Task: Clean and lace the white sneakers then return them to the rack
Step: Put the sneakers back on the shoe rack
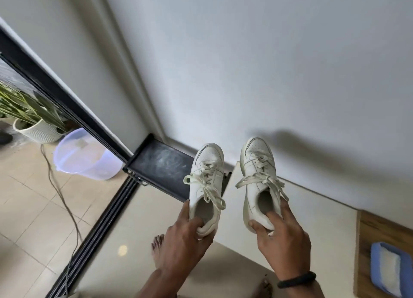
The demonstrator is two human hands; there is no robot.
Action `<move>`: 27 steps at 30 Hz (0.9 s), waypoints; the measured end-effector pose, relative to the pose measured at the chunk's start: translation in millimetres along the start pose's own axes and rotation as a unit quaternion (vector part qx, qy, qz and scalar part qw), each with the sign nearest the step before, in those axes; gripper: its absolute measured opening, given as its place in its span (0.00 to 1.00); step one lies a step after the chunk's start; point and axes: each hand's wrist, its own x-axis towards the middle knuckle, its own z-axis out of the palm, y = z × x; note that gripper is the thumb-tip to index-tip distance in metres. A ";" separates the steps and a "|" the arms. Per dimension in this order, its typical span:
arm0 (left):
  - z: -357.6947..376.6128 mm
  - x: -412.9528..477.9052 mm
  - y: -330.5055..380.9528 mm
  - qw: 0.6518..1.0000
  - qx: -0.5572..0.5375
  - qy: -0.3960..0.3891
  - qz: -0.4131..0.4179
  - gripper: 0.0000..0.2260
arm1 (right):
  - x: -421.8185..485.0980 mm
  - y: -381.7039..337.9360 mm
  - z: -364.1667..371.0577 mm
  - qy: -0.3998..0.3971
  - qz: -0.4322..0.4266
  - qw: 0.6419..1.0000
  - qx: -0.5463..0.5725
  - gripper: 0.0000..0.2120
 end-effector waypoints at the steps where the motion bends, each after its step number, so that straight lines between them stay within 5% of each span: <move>1: -9.5 4.0 -12.7 1.000 0.004 0.000 0.004 0.15 | 2.4 -14.0 3.8 0.006 0.004 1.000 -0.004 0.17; 15: -136.6 123.2 -209.5 0.994 0.050 -0.043 0.086 0.16 | 47.3 -235.8 107.0 0.002 0.112 0.993 0.021 0.17; 27: -27.0 186.7 -306.4 0.991 0.018 -0.108 0.072 0.14 | 93.5 -254.4 255.7 -0.057 0.192 0.979 0.043 0.15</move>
